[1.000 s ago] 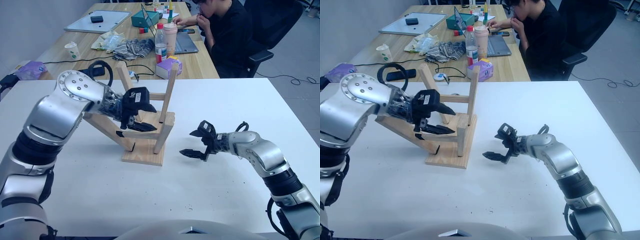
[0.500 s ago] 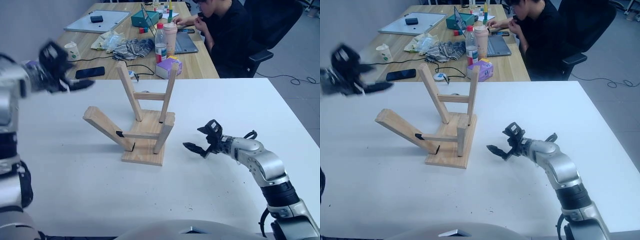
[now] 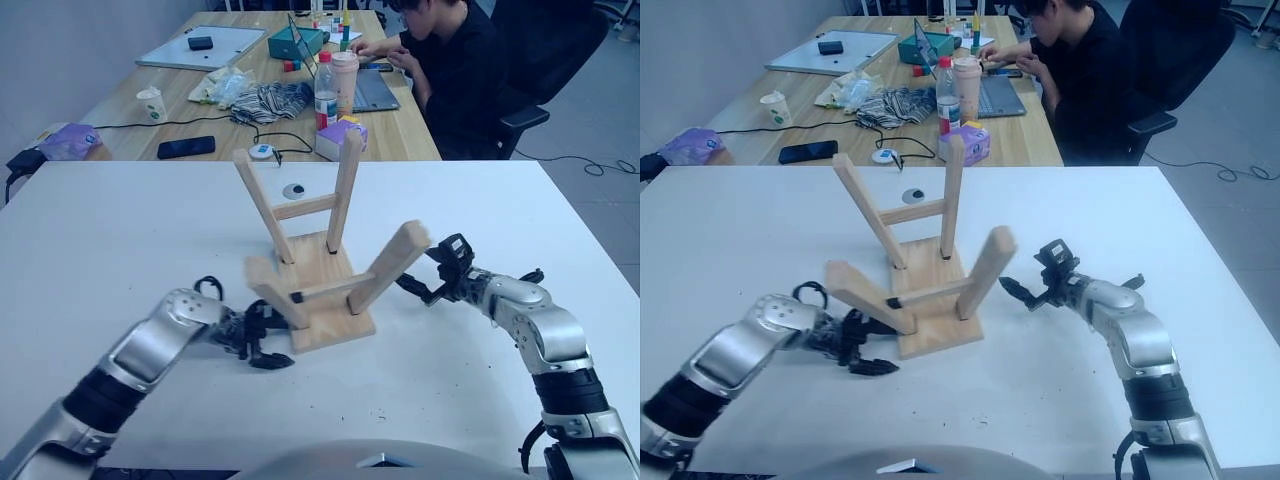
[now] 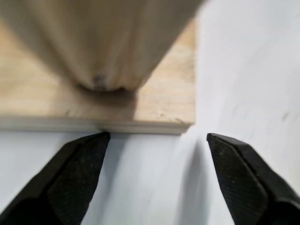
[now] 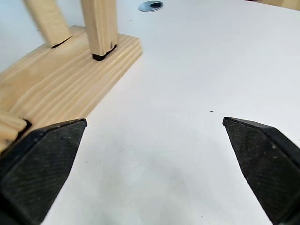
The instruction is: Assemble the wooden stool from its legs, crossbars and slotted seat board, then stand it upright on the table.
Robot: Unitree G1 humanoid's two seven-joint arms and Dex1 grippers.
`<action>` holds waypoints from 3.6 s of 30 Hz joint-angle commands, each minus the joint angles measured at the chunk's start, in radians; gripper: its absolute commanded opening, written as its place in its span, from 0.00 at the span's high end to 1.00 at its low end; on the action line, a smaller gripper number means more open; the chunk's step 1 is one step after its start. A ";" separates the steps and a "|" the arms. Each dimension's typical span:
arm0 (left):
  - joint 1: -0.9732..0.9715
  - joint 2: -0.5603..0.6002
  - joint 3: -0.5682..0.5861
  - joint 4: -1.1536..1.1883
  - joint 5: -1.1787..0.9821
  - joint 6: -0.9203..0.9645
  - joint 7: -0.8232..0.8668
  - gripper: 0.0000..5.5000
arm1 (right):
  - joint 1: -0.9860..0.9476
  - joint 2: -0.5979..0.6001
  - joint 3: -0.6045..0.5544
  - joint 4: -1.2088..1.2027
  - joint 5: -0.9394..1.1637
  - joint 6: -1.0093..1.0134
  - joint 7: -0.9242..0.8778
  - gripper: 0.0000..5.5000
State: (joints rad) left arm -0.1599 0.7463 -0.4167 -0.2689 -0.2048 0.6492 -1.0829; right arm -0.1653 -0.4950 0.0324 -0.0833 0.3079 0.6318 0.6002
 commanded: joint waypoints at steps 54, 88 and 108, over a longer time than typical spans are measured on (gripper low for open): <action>-0.344 -0.098 0.392 0.960 0.014 -0.530 -0.019 0.30 | 0.311 0.047 0.109 -0.144 0.193 -0.310 0.339 0.71; -0.027 -0.188 0.304 0.520 -0.172 -0.518 -0.326 0.50 | 0.100 -0.174 0.152 0.130 0.152 -0.323 0.741 0.72; -0.259 -0.073 0.481 0.349 -0.578 0.855 0.035 0.75 | -0.307 -0.089 -0.163 0.211 0.593 0.921 0.348 0.75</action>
State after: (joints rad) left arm -0.2843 0.6237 0.0706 -0.0323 -0.7479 1.0357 -1.1878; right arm -0.3065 -0.6382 -0.0497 -0.0295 0.8475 1.0749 1.1361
